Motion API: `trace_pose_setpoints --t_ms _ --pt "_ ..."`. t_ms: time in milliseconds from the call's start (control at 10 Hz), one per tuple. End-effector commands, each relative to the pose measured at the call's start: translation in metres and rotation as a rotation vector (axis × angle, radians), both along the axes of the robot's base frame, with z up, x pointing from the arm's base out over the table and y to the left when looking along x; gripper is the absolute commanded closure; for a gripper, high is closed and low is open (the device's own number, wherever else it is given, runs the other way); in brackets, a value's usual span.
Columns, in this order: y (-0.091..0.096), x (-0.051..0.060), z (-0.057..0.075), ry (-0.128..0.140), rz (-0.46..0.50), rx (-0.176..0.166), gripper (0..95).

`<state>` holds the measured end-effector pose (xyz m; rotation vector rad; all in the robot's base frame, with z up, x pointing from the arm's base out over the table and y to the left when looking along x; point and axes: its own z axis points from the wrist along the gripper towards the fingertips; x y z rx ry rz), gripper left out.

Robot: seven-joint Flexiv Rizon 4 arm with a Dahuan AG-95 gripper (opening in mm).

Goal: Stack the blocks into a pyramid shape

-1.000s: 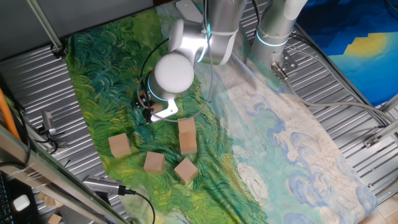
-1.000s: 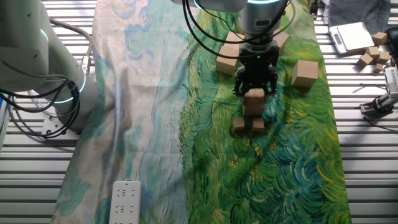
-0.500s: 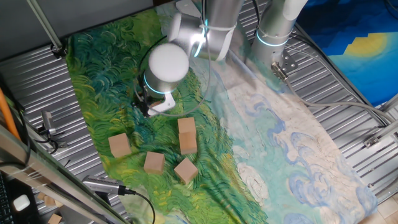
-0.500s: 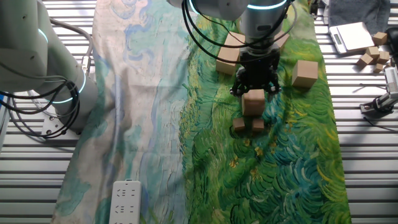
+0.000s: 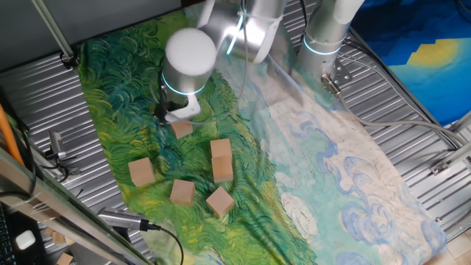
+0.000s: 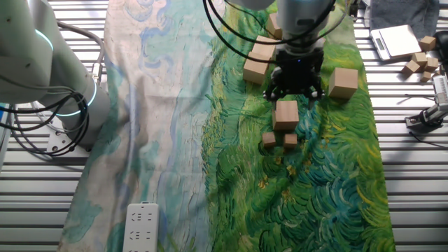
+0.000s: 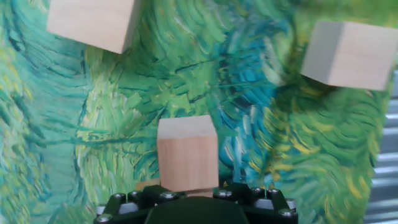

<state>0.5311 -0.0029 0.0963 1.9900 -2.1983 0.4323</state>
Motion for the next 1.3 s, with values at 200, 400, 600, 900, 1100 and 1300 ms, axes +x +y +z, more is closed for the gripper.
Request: trace_pose_setpoints --t_ms 200,400,600,900,1100,1300 --pt "0.032 0.004 0.021 -0.042 -0.148 0.075 38.0" --pt "0.050 0.003 0.023 -0.043 -0.164 0.084 38.0" --pt "0.056 -0.002 0.024 -0.037 -0.189 0.143 38.0" --pt "0.055 -0.003 0.023 -0.041 -0.225 0.180 38.0" --pt "0.055 -0.005 0.019 -0.044 -0.218 0.179 57.0" --pt "0.054 -0.010 0.008 -0.052 -0.206 0.183 57.0"
